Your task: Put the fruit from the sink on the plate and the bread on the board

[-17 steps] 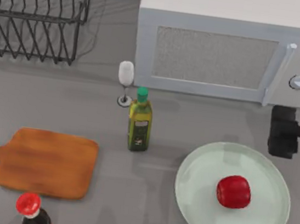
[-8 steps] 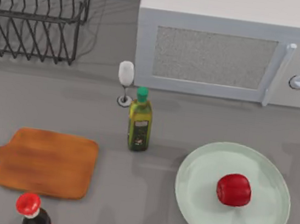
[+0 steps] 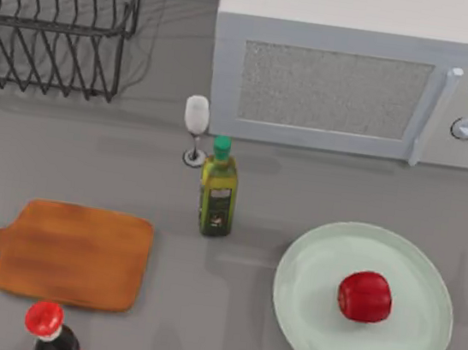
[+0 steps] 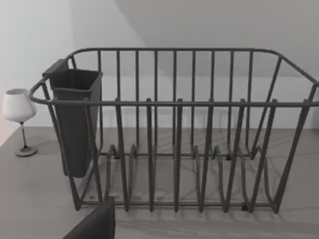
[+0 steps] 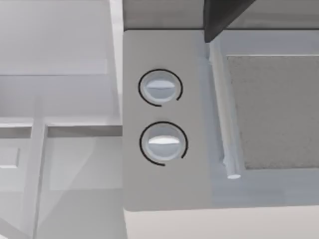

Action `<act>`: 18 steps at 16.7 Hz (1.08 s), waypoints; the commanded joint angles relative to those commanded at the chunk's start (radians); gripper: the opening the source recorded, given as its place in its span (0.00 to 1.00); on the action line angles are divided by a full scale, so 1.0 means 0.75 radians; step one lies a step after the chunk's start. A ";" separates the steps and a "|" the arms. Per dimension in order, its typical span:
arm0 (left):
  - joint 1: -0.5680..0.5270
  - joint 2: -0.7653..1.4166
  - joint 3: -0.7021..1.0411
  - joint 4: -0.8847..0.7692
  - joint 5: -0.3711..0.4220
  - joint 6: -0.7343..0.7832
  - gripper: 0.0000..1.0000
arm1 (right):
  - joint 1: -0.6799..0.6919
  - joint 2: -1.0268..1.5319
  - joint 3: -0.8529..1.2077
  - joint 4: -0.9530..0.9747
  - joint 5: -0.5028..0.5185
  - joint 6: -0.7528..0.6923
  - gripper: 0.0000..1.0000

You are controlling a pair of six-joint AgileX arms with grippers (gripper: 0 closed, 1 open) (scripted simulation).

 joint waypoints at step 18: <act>0.096 0.633 0.524 -0.378 -0.003 0.141 1.00 | -0.059 -0.108 -0.090 0.083 0.000 -0.060 1.00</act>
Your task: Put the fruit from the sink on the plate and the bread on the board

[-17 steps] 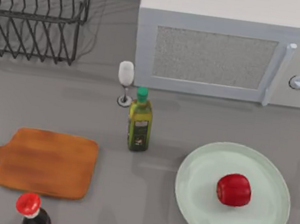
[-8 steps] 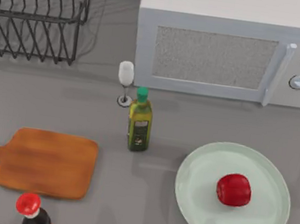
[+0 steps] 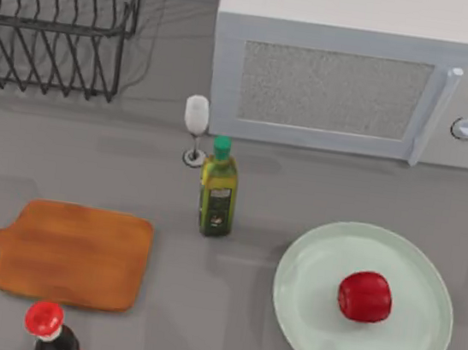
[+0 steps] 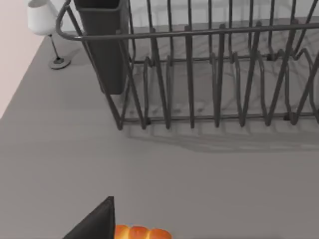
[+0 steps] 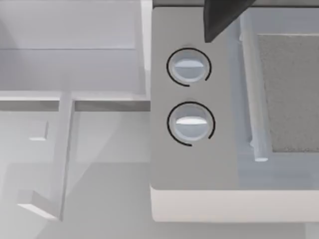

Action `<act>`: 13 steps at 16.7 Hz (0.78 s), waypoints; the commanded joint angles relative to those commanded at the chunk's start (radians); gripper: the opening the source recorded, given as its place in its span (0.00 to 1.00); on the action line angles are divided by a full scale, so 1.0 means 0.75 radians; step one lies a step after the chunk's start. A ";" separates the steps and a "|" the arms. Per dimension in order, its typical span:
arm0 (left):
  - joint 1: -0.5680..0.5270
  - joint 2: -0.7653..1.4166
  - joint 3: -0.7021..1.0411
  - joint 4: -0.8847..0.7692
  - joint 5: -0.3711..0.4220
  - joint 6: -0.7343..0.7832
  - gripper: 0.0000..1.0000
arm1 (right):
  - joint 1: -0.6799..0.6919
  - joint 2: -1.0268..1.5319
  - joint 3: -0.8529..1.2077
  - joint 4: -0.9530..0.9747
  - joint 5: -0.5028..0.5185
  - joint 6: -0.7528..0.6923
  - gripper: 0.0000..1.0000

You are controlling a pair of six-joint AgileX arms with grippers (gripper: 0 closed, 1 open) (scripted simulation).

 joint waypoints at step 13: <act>0.196 1.696 1.124 -0.866 0.003 0.315 1.00 | 0.000 0.000 0.000 0.000 0.000 0.000 1.00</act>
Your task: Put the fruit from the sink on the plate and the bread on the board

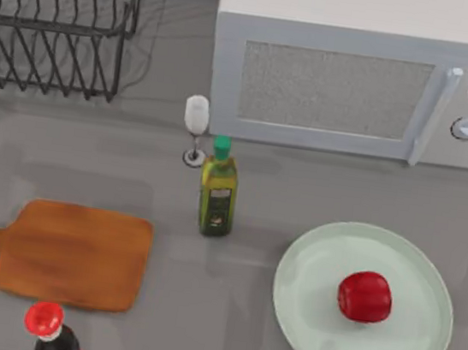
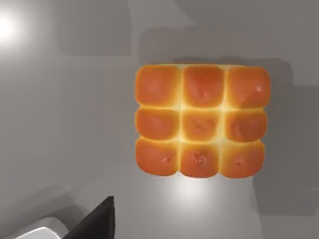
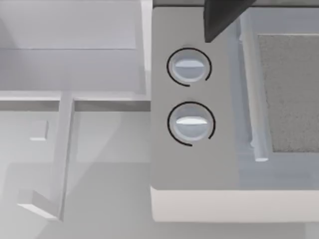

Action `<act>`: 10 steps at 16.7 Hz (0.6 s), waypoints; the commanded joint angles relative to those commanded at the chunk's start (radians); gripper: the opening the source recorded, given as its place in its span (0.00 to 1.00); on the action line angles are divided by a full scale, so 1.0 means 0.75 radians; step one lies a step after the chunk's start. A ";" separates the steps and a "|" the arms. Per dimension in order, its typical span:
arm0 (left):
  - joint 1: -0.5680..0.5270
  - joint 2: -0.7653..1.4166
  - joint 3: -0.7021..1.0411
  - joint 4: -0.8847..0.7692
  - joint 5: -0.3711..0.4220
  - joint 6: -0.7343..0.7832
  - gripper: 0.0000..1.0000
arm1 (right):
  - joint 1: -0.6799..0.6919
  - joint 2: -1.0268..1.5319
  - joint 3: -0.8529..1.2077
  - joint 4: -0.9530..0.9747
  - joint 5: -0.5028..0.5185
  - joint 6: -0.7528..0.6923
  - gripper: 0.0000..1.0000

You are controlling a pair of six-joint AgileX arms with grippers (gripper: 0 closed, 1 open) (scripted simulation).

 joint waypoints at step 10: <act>0.028 0.261 0.222 -0.131 0.001 0.056 1.00 | 0.000 0.000 0.000 0.000 0.000 0.000 1.00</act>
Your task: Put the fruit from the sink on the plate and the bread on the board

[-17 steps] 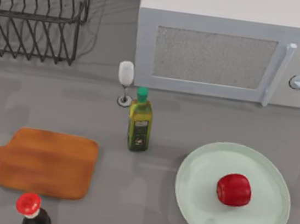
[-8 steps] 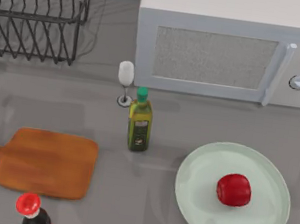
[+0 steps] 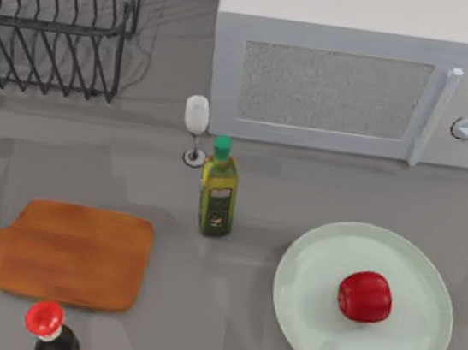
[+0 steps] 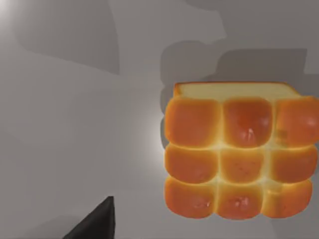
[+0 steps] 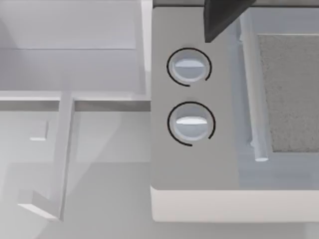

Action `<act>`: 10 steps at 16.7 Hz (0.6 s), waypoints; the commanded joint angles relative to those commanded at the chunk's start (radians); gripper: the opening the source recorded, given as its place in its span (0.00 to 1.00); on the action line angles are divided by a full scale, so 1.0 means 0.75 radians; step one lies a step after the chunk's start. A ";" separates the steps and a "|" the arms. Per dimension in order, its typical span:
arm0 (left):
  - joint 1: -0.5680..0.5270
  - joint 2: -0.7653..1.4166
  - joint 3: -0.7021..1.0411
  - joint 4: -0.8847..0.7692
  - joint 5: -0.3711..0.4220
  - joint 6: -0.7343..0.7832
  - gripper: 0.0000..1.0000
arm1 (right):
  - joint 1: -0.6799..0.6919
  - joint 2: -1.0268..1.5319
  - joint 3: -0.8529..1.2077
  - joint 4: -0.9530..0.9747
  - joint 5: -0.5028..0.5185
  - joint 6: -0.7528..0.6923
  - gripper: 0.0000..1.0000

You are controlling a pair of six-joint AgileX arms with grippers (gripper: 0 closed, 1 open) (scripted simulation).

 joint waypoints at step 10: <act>0.009 0.150 -0.187 0.333 0.001 0.006 1.00 | 0.000 0.000 0.000 0.000 0.000 0.000 1.00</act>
